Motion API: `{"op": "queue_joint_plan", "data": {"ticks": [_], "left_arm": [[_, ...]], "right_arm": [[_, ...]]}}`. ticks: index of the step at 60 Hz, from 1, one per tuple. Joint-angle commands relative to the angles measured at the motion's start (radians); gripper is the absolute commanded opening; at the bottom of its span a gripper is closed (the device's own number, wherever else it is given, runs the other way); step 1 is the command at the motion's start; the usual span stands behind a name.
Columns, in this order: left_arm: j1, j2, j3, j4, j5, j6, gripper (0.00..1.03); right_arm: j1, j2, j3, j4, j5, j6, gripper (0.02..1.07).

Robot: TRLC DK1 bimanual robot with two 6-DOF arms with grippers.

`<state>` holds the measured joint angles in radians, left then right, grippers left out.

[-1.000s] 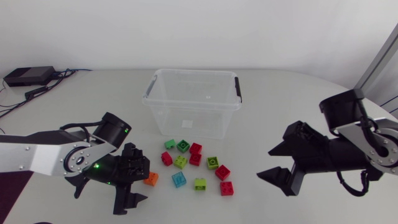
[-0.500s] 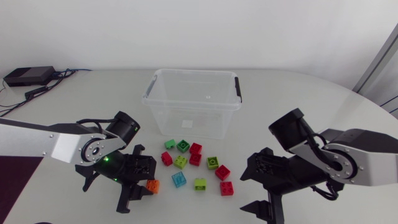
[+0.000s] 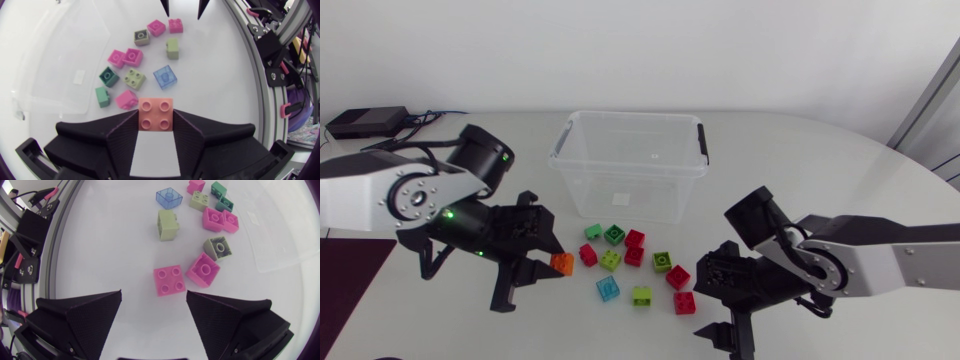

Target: Pick up the duplo bricks and place them in the container

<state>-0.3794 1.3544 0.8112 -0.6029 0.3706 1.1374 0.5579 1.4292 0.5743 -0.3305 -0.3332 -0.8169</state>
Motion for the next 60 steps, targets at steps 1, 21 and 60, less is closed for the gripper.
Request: {"op": "queue_joint_plan", "data": {"ticks": [1, 21, 60], "left_arm": [[0.008, -0.046, 0.054, -0.028, 0.021, 0.004, 0.38], [0.065, -0.014, 0.249, 0.071, 0.065, -0.148, 0.38], [0.066, 0.275, 0.428, 0.42, -0.013, -0.41, 0.4]], "right_arm": [[0.008, 0.033, 0.009, 0.015, 0.008, -0.031, 0.96], [0.027, 0.106, 0.064, 0.041, 0.022, -0.027, 0.91], [0.079, 0.14, 0.09, -0.022, 0.043, -0.045, 0.26]]}}
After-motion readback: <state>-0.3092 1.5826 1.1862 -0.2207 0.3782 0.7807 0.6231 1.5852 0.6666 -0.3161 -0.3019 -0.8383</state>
